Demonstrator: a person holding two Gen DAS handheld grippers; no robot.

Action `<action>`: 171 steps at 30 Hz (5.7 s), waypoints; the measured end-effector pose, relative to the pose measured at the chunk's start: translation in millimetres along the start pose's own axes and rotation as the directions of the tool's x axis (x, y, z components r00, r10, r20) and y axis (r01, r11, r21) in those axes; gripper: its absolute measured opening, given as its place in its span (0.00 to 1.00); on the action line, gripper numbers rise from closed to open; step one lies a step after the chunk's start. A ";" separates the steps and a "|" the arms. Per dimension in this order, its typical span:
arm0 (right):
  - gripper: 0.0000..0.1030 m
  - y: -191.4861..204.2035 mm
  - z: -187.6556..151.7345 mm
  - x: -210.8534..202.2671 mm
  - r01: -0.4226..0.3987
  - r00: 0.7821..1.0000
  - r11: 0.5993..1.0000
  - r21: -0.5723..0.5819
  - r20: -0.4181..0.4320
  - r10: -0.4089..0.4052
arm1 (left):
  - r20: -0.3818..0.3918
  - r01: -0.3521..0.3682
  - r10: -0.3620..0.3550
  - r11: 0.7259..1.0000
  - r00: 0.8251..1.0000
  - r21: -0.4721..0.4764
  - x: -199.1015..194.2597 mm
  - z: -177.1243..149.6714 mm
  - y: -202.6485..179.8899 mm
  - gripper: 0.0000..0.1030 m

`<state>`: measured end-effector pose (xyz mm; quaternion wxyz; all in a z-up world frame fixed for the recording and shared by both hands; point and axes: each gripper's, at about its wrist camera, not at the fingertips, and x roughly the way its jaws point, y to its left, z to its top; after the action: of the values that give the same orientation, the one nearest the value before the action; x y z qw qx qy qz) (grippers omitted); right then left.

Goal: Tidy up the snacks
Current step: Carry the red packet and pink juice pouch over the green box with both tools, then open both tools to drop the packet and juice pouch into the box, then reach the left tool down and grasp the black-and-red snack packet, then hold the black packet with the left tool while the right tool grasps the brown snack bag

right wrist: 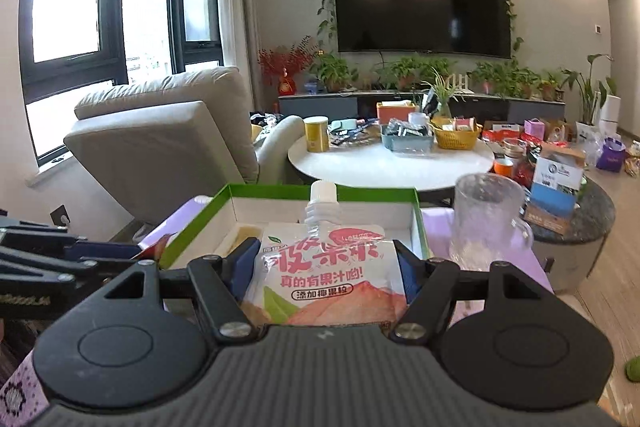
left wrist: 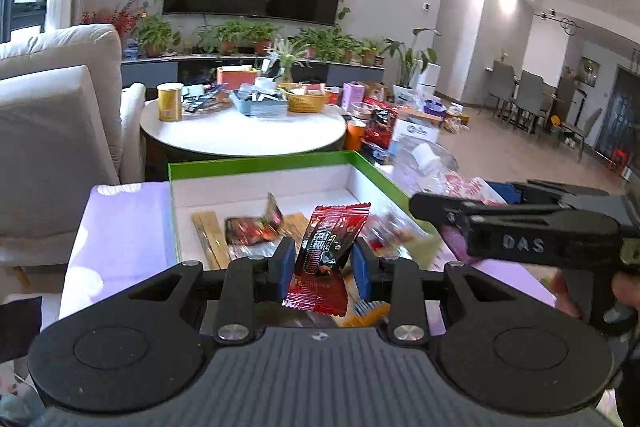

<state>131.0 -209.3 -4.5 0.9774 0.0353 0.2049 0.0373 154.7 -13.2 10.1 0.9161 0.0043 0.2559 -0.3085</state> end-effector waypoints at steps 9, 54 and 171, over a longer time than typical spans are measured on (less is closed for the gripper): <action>0.46 -11.5 10.3 50.6 0.005 1.000 0.999 0.051 -0.031 -0.003 | -0.056 -0.037 0.035 0.998 0.998 -0.044 63.2 11.8 35.5 0.28; 0.46 -8.6 -34.2 -33.0 0.094 0.989 0.993 0.070 -0.121 -0.085 | -0.238 0.158 -0.125 0.980 0.963 0.121 -85.6 -98.3 -50.8 0.43; 0.46 21.4 -97.0 -27.4 -0.226 0.943 0.972 0.059 -0.237 0.234 | -0.125 0.025 -0.030 0.999 0.992 -0.045 -84.3 -84.1 -19.4 0.22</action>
<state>65.6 -185.2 -80.4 0.9333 0.0694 0.3177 0.1520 47.3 32.5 -20.2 0.8937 0.0004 0.3199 -0.3147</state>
